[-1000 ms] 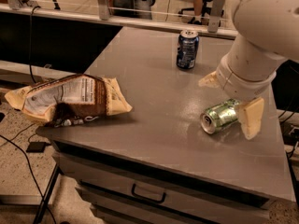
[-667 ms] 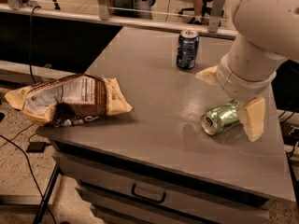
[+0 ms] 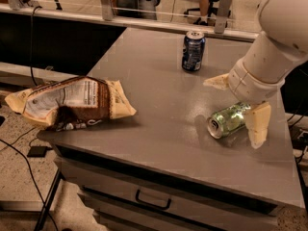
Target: Move green can near brown chip bag
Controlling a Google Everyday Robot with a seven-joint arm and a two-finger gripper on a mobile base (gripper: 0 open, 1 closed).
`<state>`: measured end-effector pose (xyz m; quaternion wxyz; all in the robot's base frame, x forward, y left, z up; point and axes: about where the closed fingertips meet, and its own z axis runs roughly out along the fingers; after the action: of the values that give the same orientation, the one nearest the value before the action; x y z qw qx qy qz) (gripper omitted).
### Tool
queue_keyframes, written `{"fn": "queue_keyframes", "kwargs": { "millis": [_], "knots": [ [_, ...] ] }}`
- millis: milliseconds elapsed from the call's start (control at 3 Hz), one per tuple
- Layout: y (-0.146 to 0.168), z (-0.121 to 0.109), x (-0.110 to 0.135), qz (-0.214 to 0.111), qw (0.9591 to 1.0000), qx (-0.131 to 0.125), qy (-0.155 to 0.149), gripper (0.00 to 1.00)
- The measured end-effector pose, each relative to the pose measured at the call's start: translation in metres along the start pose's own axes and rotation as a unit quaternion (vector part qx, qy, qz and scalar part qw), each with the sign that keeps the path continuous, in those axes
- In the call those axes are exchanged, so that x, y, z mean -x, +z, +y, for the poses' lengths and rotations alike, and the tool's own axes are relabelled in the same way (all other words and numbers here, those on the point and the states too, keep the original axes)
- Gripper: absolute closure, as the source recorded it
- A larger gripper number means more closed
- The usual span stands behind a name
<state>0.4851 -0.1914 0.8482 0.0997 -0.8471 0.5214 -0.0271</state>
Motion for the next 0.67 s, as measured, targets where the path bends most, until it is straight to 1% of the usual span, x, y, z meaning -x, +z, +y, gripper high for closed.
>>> {"fn": "queue_keyframes", "kwargs": {
  "millis": [333, 667],
  "knots": [
    [0.0044, -0.0011, 0.0013, -0.013, 0.9999, 0.002, 0.003, 0.20],
    [0.0047, -0.0012, 0.0019, -0.014, 0.9999, 0.002, 0.003, 0.44]
  ]
}}
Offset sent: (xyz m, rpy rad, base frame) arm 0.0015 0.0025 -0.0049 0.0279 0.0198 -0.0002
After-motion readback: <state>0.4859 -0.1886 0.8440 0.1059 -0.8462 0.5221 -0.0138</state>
